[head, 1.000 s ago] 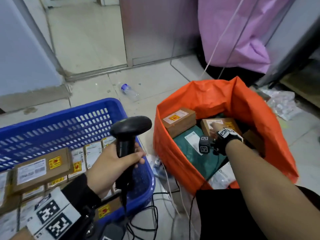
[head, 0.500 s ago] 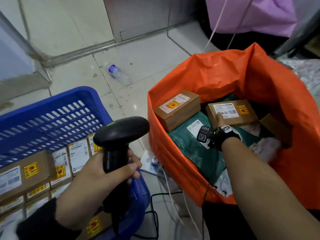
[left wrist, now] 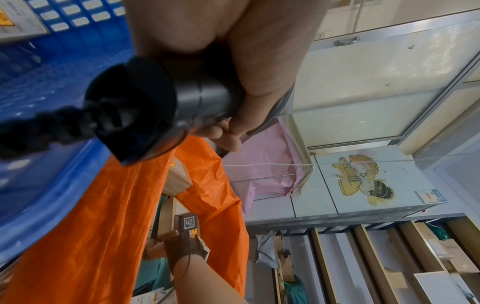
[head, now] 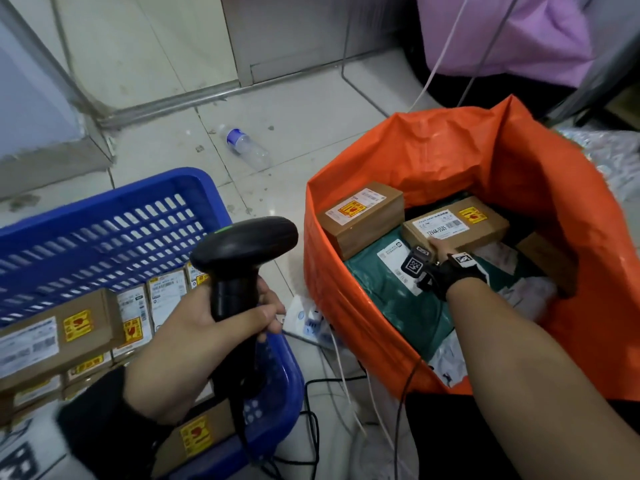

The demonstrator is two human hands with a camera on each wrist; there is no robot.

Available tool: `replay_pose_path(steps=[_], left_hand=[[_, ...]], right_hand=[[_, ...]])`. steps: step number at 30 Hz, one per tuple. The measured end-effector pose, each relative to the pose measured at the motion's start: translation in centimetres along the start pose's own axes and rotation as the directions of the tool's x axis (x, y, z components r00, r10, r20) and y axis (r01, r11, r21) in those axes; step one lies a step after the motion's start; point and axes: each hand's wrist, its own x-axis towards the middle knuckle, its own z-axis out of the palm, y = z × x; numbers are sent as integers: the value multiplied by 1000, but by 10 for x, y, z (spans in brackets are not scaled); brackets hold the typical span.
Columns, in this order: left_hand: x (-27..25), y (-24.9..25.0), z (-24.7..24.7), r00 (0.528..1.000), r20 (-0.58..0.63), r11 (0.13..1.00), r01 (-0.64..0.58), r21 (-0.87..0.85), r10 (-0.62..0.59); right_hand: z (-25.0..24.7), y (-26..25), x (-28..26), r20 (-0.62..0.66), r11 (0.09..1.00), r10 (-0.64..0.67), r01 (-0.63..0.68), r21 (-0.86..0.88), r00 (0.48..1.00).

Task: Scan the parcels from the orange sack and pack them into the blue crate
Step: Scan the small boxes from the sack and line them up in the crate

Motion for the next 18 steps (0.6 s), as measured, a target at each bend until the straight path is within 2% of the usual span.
replay_pose_path(steps=[2,4,5,7,11,12,15,18], left_hand=[[-8,4,-6,1000,-13,1000,-17,-12,17],[-16,10,-12,999,-21,999,-38,-21,38],[-22,12,-15,998,-27,998,-50,-27,49],[-32,18,-20,996,-49,996,-73,-41,71],[-55,29,-31,992,-65,992,-116,-52,112],[-61,31,-35,990,-71,991,-126,-47,122],[-80,37,-49,981,-96,984,-174,-28,171],[-100,41,-67,965,-124,972,-234,7,233]], right_hand=[[-3,-10,-16,39,961,75,-82,263,996],[-2,-19,-37,15,913,168,-161,374,986],[0,-23,-46,29,898,171,-168,405,985],[2,-34,-70,17,890,116,-112,443,993],[8,-57,-118,97,821,-15,-43,570,995],[12,-61,-129,109,832,-47,-21,555,993],[26,-78,-170,238,835,-115,-36,549,964],[50,-106,-223,287,855,-219,42,517,933]])
